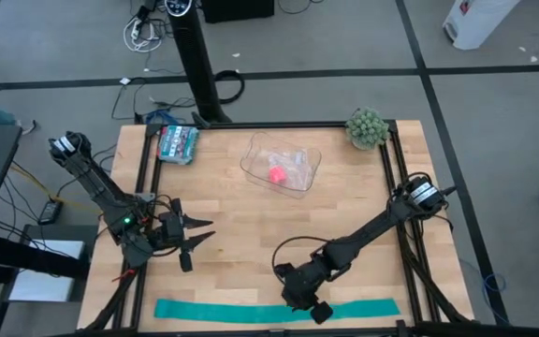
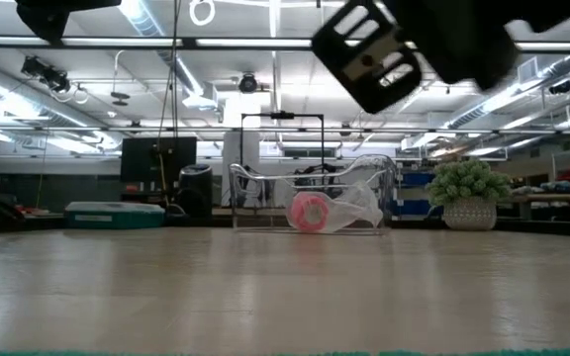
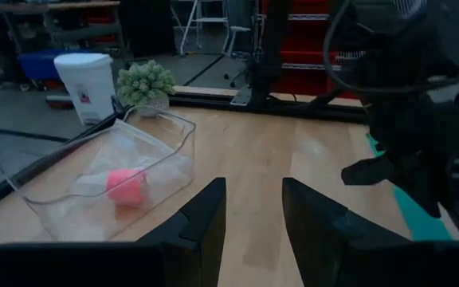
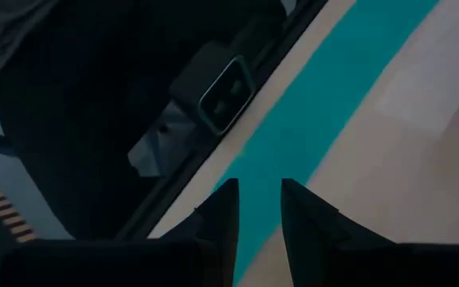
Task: Roll bandage
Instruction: Roll the blue bandage
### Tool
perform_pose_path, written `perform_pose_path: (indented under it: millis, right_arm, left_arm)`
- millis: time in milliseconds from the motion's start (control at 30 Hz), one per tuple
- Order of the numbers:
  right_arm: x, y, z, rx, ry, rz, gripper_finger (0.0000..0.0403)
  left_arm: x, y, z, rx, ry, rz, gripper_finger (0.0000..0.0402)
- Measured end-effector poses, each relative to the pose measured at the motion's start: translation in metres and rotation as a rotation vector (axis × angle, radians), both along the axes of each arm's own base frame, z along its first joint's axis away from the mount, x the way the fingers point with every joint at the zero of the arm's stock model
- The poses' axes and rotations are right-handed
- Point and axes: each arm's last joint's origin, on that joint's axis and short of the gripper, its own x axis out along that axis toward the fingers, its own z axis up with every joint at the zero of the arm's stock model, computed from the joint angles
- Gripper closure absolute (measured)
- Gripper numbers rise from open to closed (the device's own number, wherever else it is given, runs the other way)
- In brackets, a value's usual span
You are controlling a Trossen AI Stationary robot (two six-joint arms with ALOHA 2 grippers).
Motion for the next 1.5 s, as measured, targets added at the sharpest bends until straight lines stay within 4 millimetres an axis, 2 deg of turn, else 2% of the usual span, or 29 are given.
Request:
perform_pose_path:
  millis: [333, 467, 600, 733, 1033, 1500]
  right_arm:
    - [-0.018, 0.026, -0.018, -0.087, 0.038, -0.011, 0.0338]
    - [-0.023, 0.029, -0.023, -0.113, 0.072, -0.014, 0.0342]
    - [-0.023, 0.028, -0.043, -0.153, 0.149, -0.03, 0.0345]
    - [-0.022, 0.029, -0.048, -0.152, 0.157, -0.037, 0.035]
    - [-0.032, 0.021, -0.05, -0.225, 0.28, -0.047, 0.0358]
    - [-0.047, -0.008, -0.046, -0.381, 0.512, -0.132, 0.0362]
  left_arm:
    - [0.001, -0.001, 0.001, -0.13, -0.036, -0.004, 0.027]
    - [0.001, -0.002, 0.001, -0.157, -0.038, -0.016, 0.027]
    - [0.002, -0.003, 0.001, -0.167, -0.044, -0.017, 0.027]
    - [0.002, -0.003, 0.002, -0.173, -0.046, -0.019, 0.027]
    - [0.003, -0.003, 0.003, -0.191, -0.058, -0.026, 0.027]
    - [0.003, -0.003, 0.003, -0.191, -0.058, -0.026, 0.027]
